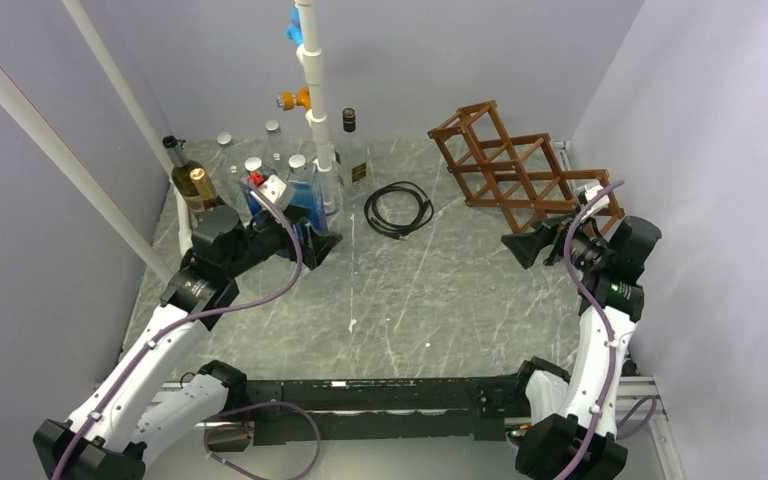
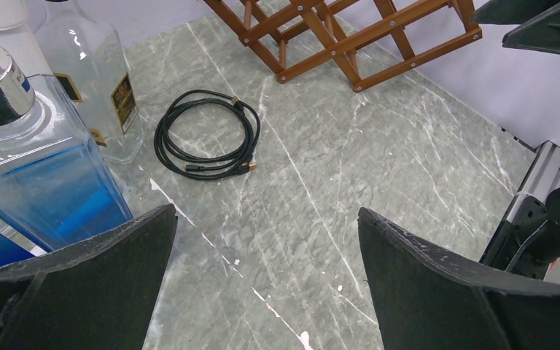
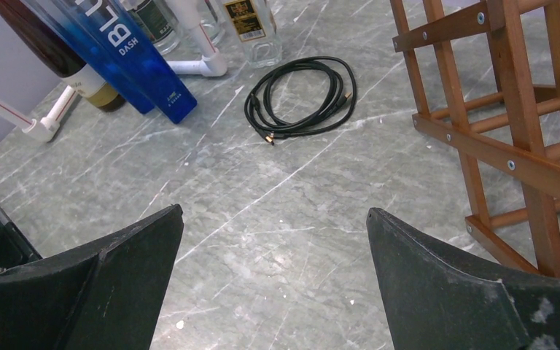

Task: Take the wine bottle off the wine rack
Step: Reset both arms

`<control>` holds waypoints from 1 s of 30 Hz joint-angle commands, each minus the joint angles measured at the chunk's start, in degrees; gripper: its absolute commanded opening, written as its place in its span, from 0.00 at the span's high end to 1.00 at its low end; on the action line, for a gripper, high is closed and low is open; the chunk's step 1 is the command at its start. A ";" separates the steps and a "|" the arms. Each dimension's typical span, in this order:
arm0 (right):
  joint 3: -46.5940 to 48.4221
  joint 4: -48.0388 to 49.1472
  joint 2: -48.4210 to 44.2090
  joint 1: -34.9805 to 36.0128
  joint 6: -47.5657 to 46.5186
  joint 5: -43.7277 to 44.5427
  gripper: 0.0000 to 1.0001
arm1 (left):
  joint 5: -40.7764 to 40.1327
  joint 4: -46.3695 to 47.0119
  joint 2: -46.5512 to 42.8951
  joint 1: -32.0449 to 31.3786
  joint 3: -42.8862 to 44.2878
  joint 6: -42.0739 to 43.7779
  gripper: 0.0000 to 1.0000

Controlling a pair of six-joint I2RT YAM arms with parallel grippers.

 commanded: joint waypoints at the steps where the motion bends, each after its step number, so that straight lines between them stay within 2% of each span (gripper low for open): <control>1: -0.16 2.50 -0.65 -0.34 1.00 -1.06 0.00 | -0.37 0.91 -0.85 0.23 0.90 0.67 0.00; 30: -1.22 5.03 -1.04 -0.40 5.78 0.11 0.00 | -1.26 0.54 -1.40 0.23 0.81 1.02 0.00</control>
